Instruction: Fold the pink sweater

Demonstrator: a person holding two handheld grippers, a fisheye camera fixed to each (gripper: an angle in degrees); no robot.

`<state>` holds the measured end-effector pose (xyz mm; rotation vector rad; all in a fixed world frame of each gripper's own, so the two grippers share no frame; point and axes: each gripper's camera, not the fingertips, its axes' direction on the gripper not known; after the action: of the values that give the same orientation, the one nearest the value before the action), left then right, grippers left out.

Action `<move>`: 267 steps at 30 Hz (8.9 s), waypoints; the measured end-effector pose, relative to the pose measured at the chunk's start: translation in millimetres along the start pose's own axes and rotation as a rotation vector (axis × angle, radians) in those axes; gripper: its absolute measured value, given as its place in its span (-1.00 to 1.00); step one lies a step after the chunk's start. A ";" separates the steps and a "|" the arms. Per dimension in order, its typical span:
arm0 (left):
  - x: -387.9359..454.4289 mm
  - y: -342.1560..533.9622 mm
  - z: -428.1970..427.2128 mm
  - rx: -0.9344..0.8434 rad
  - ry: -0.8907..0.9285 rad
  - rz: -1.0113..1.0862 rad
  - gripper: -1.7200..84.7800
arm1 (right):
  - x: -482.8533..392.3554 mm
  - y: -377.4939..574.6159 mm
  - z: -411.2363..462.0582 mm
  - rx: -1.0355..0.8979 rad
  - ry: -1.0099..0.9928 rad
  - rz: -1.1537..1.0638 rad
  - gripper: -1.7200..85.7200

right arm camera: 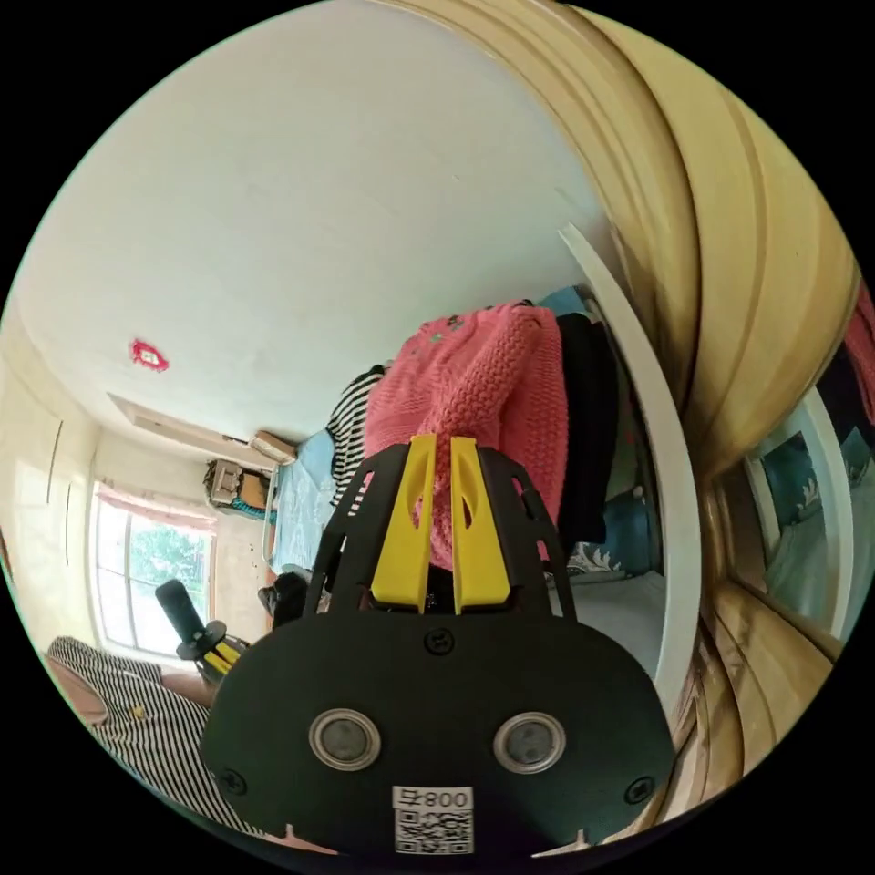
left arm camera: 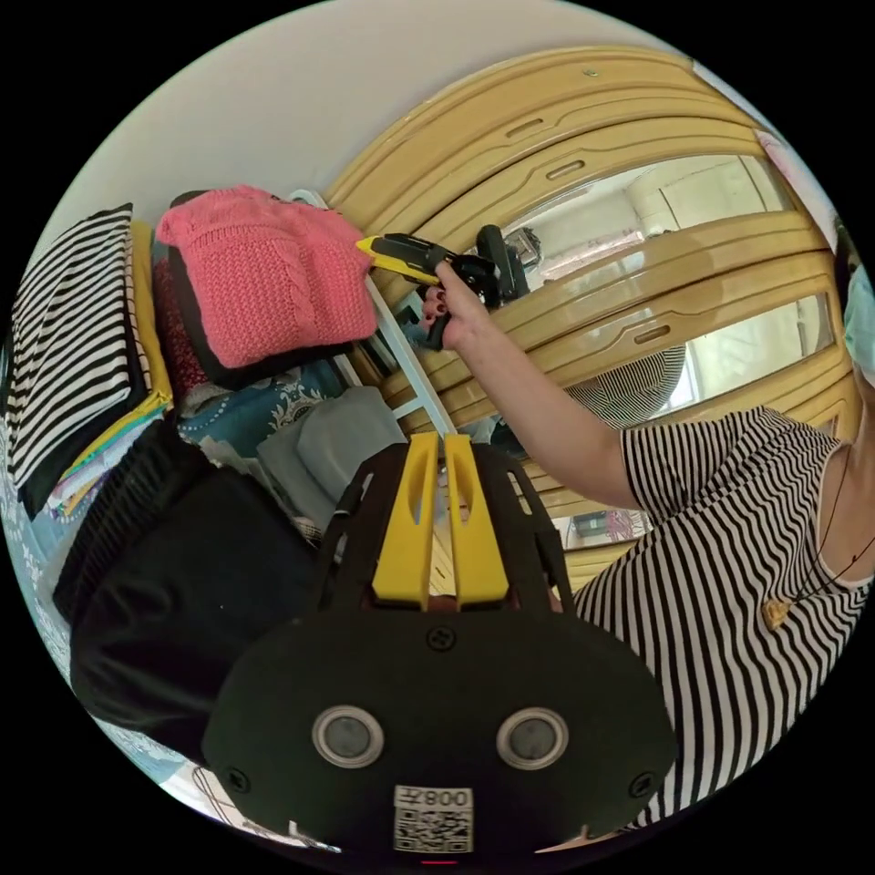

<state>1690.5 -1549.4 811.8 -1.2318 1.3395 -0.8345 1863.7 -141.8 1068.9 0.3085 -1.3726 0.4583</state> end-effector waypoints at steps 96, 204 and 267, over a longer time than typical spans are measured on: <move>6.2 117.1 -294.1 0.570 0.102 0.031 -0.90 | -300.2 -181.6 62.4 -0.101 0.500 -0.531 -0.87; 22.0 1659.8 -1432.3 1.241 -0.326 -0.264 -0.90 | -1042.7 586.5 528.4 -0.359 -0.386 -0.901 -0.94; -745.3 1052.9 -1624.4 0.336 -0.212 -0.717 -0.75 | -727.8 359.3 871.0 -0.342 0.161 -0.035 -0.95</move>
<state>-192.2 -869.4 267.6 -1.4888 0.5370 -1.3178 841.1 -332.8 489.9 0.0145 -1.2601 0.2081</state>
